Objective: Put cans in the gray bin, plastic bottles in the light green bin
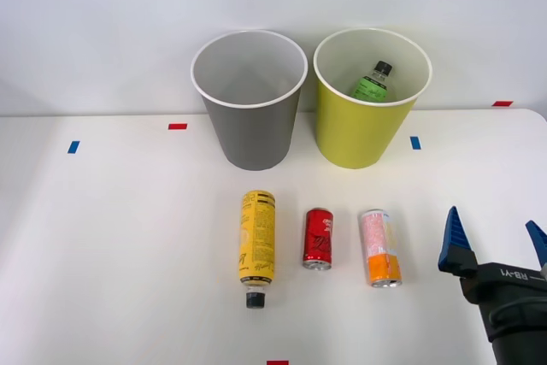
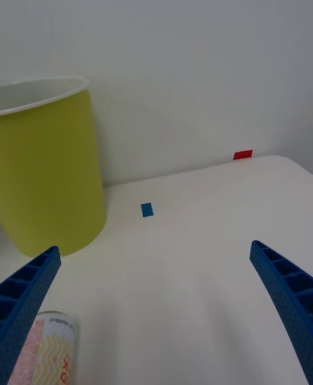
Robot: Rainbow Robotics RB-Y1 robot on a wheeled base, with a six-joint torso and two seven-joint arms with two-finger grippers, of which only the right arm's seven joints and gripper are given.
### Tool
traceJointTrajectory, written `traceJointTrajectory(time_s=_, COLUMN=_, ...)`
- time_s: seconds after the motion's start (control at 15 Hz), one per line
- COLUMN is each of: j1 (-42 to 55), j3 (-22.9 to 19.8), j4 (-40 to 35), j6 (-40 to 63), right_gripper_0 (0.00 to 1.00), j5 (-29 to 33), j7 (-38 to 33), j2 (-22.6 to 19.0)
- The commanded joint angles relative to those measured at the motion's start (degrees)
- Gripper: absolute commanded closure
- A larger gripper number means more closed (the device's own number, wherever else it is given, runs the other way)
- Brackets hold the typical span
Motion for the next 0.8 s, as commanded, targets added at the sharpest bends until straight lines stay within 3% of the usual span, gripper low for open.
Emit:
traceJointTrajectory(time_s=0.07, j1=1.14, j3=0.71, j4=1.11, j6=-2.00, right_gripper_0=0.00, j5=8.32, j7=-9.93, j2=0.69)
traceJointTrajectory(time_s=0.2, j1=0.70, j3=0.53, j4=7.44, j6=-10.62, right_gripper_0=0.00, j5=13.42, j7=-14.06, j2=0.16)
traceJointTrajectory(time_s=0.33, j1=2.19, j3=1.15, j4=7.97, j6=-12.11, right_gripper_0=0.00, j5=14.57, j7=-12.83, j2=-0.54)
traceJointTrajectory(time_s=0.47, j1=4.39, j3=2.47, j4=7.97, j6=-13.69, right_gripper_0=0.00, j5=14.57, j7=-4.04, j2=-2.21)
traceJointTrajectory(time_s=0.8, j1=10.54, j3=8.18, j4=7.97, j6=-11.85, right_gripper_0=0.00, j5=13.51, j7=5.89, j2=-5.55)
